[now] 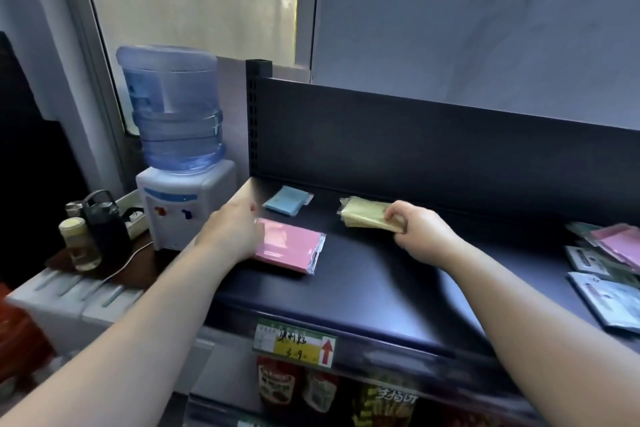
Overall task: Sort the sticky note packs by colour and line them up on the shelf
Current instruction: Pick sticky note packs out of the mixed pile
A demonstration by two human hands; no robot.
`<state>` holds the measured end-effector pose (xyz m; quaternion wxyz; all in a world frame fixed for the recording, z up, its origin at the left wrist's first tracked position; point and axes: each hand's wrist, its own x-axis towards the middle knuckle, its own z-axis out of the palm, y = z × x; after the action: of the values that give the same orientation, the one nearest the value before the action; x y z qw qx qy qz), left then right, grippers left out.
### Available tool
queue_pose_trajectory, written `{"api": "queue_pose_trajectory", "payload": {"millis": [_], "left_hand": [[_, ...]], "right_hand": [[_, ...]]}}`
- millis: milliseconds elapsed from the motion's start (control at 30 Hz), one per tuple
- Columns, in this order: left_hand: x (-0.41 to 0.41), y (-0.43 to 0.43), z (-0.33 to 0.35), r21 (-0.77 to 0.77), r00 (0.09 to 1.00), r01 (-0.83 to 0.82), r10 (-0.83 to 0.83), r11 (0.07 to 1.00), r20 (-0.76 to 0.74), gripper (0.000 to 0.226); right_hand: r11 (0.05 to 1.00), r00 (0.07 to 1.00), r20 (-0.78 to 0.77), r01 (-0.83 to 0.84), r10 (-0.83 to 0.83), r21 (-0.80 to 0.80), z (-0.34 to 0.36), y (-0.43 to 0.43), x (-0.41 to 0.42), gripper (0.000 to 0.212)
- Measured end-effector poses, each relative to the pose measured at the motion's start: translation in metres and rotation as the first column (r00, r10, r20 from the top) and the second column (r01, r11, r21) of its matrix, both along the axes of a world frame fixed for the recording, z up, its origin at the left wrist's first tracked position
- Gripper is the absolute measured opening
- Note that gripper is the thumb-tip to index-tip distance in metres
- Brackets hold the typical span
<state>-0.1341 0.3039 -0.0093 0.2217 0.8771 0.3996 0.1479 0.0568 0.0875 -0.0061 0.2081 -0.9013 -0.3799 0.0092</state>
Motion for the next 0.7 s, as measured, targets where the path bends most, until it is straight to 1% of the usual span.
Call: {"api": "queue_pose_trajectory", "payload": {"millis": [33,100,167,233,367,533,700], "left_hand": [[0.001,-0.001,0.0,0.051,0.998,0.008,-0.005,0.999,-0.056,0.038],[0.003,-0.005,0.002,0.124,0.993,0.033,-0.018,0.992,-0.12,0.043],[0.01,-0.012,0.006,0.17,0.993,0.073,-0.056,0.983,-0.103,0.045],[0.019,-0.023,0.009,0.188,0.99,0.136,-0.128,0.973,-0.053,0.045],[0.047,-0.061,0.015,0.158,0.945,0.32,-0.328,0.934,0.021,0.041],[0.085,-0.129,0.025,0.122,0.841,0.529,-0.538,0.84,0.057,0.036],[0.124,-0.203,0.029,0.108,0.745,0.657,-0.664,0.746,0.055,0.035]], "right_hand": [[0.999,1.0,-0.015,-0.01,0.009,-0.053,0.002,-0.001,-0.002,0.037],[0.998,0.999,-0.04,-0.014,0.012,-0.054,0.005,-0.003,-0.004,0.045],[1.0,0.998,-0.062,0.001,0.0,0.016,0.009,-0.007,-0.007,0.046],[0.997,0.999,-0.054,0.014,-0.01,0.074,0.014,-0.014,-0.011,0.042],[0.998,0.997,0.076,0.009,-0.014,0.066,0.026,-0.041,-0.02,0.036],[0.991,0.992,0.052,0.11,-0.114,0.077,0.036,-0.101,-0.015,0.033],[0.973,0.976,0.056,0.204,-0.211,0.104,0.041,-0.173,0.0,0.029]]}}
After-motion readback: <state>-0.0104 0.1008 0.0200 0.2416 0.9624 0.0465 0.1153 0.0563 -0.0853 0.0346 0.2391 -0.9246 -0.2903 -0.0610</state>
